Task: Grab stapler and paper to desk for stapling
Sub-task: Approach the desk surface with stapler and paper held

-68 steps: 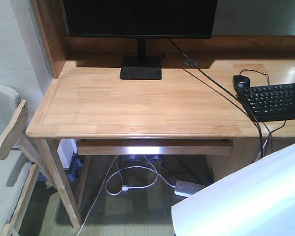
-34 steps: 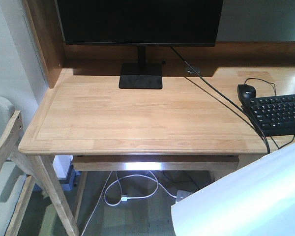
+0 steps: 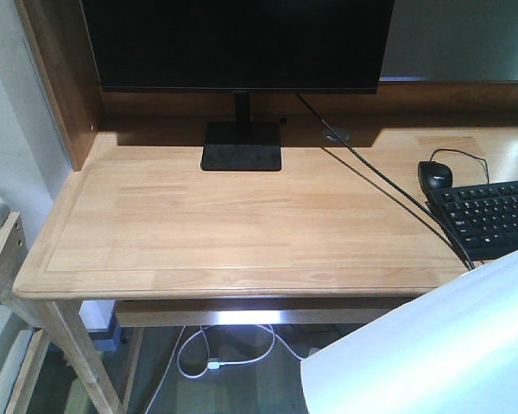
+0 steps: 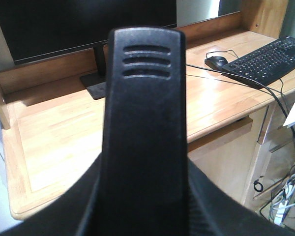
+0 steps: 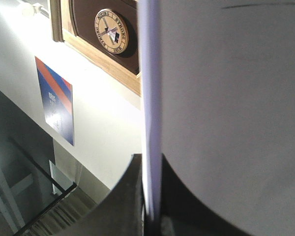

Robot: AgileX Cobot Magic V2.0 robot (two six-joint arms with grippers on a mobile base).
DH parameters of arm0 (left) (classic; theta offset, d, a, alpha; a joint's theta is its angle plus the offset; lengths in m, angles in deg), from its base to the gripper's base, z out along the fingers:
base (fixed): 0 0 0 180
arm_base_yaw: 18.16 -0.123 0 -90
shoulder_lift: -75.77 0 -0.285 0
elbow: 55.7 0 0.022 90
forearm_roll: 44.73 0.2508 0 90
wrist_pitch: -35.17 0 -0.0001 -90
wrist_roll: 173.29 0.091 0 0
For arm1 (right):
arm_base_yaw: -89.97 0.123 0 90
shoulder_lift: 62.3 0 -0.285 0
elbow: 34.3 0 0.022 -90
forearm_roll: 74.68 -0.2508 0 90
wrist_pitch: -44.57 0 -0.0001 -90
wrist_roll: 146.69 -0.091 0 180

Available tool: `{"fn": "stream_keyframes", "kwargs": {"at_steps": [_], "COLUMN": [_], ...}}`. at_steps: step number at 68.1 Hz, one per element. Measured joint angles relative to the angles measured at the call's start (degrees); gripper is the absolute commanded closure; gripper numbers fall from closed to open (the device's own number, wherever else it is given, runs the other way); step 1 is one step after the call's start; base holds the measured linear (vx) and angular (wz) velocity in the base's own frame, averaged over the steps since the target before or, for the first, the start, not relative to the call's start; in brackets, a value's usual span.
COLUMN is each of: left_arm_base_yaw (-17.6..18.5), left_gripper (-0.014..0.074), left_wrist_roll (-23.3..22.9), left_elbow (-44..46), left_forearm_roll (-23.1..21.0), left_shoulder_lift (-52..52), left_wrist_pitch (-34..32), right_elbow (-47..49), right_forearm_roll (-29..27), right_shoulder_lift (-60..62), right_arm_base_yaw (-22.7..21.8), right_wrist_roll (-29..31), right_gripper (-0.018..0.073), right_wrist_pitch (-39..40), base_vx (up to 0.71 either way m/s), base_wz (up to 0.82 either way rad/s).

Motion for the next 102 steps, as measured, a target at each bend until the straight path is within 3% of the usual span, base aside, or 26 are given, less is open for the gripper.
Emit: {"fn": "stream_keyframes", "kwargs": {"at_steps": [102], "left_arm_base_yaw": [0.0], "left_gripper": [0.0603], "left_wrist_roll": [0.0], "left_elbow": [0.0], "left_forearm_roll": [0.0], "left_shoulder_lift": [0.0], "left_wrist_pitch": [0.0], "right_elbow": [0.0], "right_forearm_roll": [0.0], "right_shoulder_lift": [0.0], "right_arm_base_yaw": [0.0], "right_wrist_roll": [0.0], "right_gripper": [0.0561], "right_wrist_pitch": [0.0], "base_vx": [0.07], "base_wz": [0.01]}}
